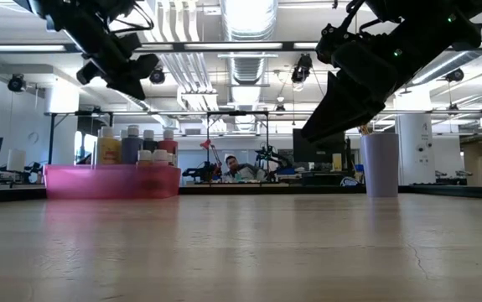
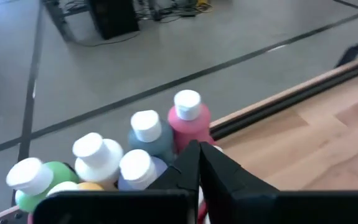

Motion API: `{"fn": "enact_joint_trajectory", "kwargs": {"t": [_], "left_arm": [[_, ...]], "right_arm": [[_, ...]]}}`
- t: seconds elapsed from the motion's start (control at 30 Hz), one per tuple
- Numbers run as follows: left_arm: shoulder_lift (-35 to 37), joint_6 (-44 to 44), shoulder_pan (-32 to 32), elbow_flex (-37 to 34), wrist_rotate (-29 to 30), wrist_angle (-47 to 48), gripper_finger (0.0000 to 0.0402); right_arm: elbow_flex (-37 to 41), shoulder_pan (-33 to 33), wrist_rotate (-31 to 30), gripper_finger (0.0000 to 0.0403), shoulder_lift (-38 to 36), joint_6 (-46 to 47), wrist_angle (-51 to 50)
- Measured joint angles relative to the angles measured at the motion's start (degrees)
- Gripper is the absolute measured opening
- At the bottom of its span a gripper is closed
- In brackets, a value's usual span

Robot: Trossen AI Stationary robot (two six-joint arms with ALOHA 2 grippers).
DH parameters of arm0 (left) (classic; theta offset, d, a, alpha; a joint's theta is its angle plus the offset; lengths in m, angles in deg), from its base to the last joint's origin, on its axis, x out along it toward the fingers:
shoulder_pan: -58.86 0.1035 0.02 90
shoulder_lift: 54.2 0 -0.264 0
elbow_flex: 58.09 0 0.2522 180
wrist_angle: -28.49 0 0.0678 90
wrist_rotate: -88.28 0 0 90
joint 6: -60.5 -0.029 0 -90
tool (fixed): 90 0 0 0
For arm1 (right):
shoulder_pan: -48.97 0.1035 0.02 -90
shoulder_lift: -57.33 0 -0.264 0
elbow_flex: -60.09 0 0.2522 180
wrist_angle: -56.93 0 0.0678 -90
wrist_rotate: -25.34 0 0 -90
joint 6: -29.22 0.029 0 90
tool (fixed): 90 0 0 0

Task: Pick & Place Paint Supplies
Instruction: Adjust the large purple paint bottle in the pink bin

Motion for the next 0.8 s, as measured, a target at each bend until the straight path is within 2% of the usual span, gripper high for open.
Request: {"fn": "enact_joint_trajectory", "kwargs": {"t": [0.3, 0.5, 0.8], "left_arm": [[-0.42, 5.95, 3.58, -0.02, -0.24, 2.15, 0.0004], [-1.79, 6.15, 6.19, -0.02, -0.55, 2.65, 0.0002], [-4.99, 5.44, 7.68, -0.04, -0.68, 1.43, 0.0001]], "right_arm": [[0.0, 0.0, 0.0, 0.0228, 0.0, 0.03, -0.01], [0.0, 0.0, 0.0, 0.0219, 0.0, 0.03, 0.0], [0.0, 0.02, 0.0, 0.0233, 0.0, 0.03, 0.0]]}}
